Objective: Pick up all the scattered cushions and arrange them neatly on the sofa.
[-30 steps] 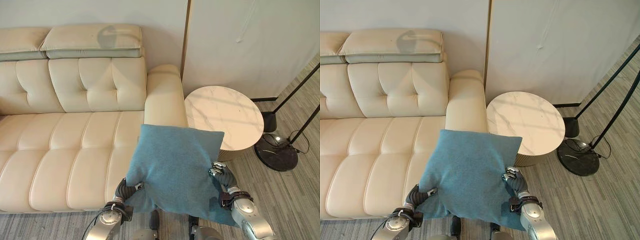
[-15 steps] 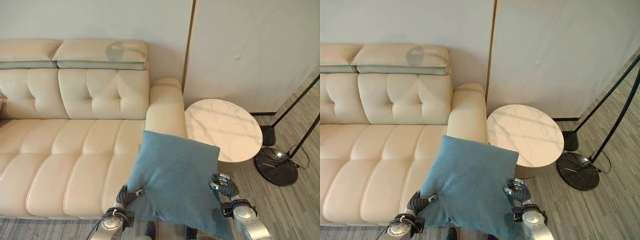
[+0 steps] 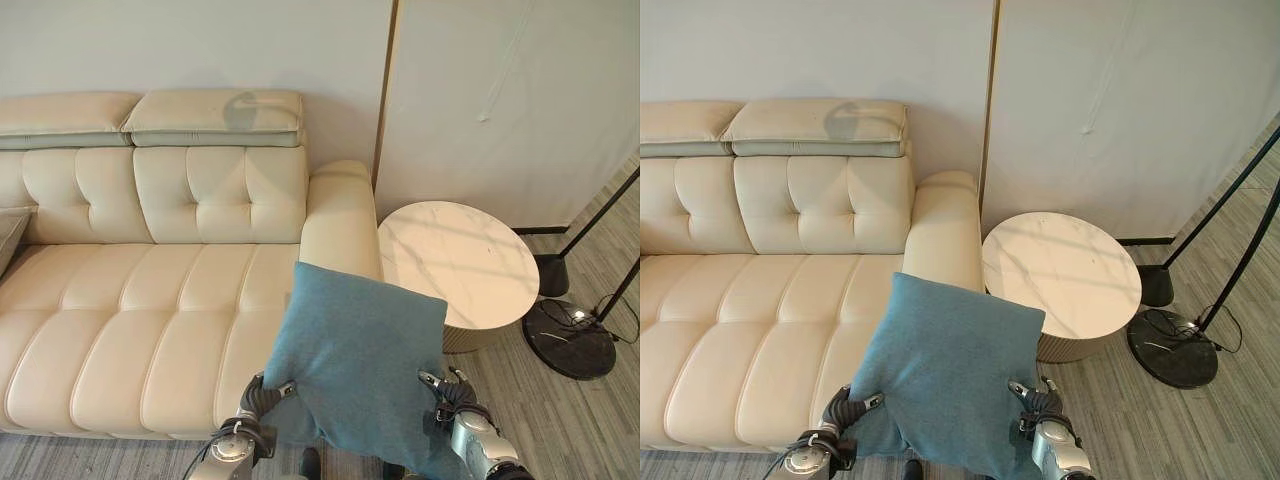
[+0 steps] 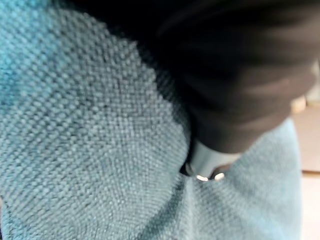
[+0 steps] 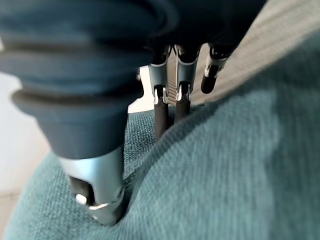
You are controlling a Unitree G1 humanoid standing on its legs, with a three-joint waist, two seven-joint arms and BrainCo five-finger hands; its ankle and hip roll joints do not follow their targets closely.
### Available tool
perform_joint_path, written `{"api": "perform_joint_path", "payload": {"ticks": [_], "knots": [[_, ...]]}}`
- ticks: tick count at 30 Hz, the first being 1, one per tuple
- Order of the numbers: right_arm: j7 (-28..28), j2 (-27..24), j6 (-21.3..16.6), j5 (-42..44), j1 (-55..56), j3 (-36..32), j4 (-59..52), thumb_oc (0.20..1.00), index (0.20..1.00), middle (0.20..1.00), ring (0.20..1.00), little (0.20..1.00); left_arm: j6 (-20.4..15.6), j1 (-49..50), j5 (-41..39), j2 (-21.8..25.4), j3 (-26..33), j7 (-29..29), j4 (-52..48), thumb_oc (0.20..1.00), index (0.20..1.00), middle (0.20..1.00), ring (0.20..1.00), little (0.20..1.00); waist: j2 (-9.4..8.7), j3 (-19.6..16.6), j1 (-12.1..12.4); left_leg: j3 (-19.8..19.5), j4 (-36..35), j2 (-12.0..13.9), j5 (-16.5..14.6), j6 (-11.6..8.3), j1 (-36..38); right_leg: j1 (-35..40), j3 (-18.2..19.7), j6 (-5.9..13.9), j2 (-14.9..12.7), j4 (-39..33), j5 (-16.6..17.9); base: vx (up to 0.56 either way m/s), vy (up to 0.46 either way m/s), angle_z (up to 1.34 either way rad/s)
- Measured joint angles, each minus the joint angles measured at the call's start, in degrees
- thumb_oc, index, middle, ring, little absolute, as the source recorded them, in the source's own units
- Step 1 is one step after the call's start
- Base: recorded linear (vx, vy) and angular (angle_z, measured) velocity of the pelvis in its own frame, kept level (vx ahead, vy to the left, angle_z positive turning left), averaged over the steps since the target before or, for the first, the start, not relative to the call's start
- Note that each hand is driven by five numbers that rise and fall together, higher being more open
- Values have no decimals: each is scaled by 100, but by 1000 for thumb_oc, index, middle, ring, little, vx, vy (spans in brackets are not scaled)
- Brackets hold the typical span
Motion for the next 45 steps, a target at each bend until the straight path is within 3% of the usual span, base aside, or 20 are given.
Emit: {"api": "perform_joint_path", "payload": {"ticks": [4, 9, 15, 24, 30, 33, 42, 43, 45], "knots": [[191, 102, -169, 876, -60, -34, 300, 1000, 1000, 1000, 1000, 1000, 0, -31, -179, 7, -8, 21, 1, 200, 200, 200, 200, 200, 103, 6, -7, -7, 1, -4, 36, 8, -39, -31, -19, 6, -1, 0, 3, 0, 0, 0], [427, -276, -82, 252, -280, 661, 662, 1000, 1000, 1000, 1000, 1000, -1, -121, -197, 22, -125, -30, -3, 200, 200, 200, 200, 200, 198, 10, 12, -93, 1, 3, 75, -50, -50, 0, -139, 21, 2, 0, -9, 3, 2, 8], [639, -448, 26, -117, -334, 819, 657, 1000, 1000, 1000, 1000, 1000, -2, -176, -197, 44, -224, -87, -9, 200, 200, 200, 200, 200, 282, 38, 31, -173, 1, 17, 75, -93, -47, 37, -230, 24, 16, -1, -23, 2, -2, 7], [1038, -671, 116, 428, -334, 1036, 419, 1000, 1000, 1000, 1000, 1000, -8, -244, -403, 85, -232, -277, -74, 200, 200, 200, 200, 200, 332, 125, 53, -323, 1, 54, 71, -105, -99, 72, -413, -48, 58, -1, -82, -22, -3, 10], [1092, -673, -64, 961, -313, 1065, 182, 1000, 1000, 1000, 1000, 1000, -31, -414, -454, 119, -229, -275, -141, 200, 200, 200, 200, 200, 428, 340, 69, -334, 1, 94, 101, -145, -151, 26, -437, -63, 97, -1, -76, -3, 0, 1], [1094, -972, -125, 525, -314, 1556, -154, 1000, 1000, 1000, 1000, 1000, -36, -418, -523, 241, -228, -250, -347, 200, 200, 200, 200, 200, 435, 405, 94, -335, 1, 110, 141, -194, -150, 22, -448, -57, 113, -1, -72, 0, 0, 0], [1100, -1013, 11, -791, -343, 1557, -239, 1000, 1000, 1000, 1000, 1000, -54, -421, -519, 268, -237, -210, -345, 200, 200, 200, 200, 200, 439, 457, 118, -474, 10, 119, 193, -205, -142, 57, -520, -54, 154, -2, -95, -8, -2, 5], [1100, -1013, 15, -809, -343, 1558, -239, 799, 799, 799, 799, 799, -54, -422, -518, 269, -240, -211, -345, 200, 200, 200, 200, 200, 441, 458, 118, -485, 6, 118, 195, -211, -144, 66, -559, -57, 154, -2, -103, -18, -2, 12], [1104, -1016, 19, -945, -351, 1572, -261, 200, 200, 200, 200, 200, -54, -427, -517, 272, -250, -212, -345, 200, 200, 200, 200, 200, 445, 465, 135, -536, 3, 133, 175, -254, -188, 72, -605, -71, 173, -1, -113, -19, -2, 13]]}}
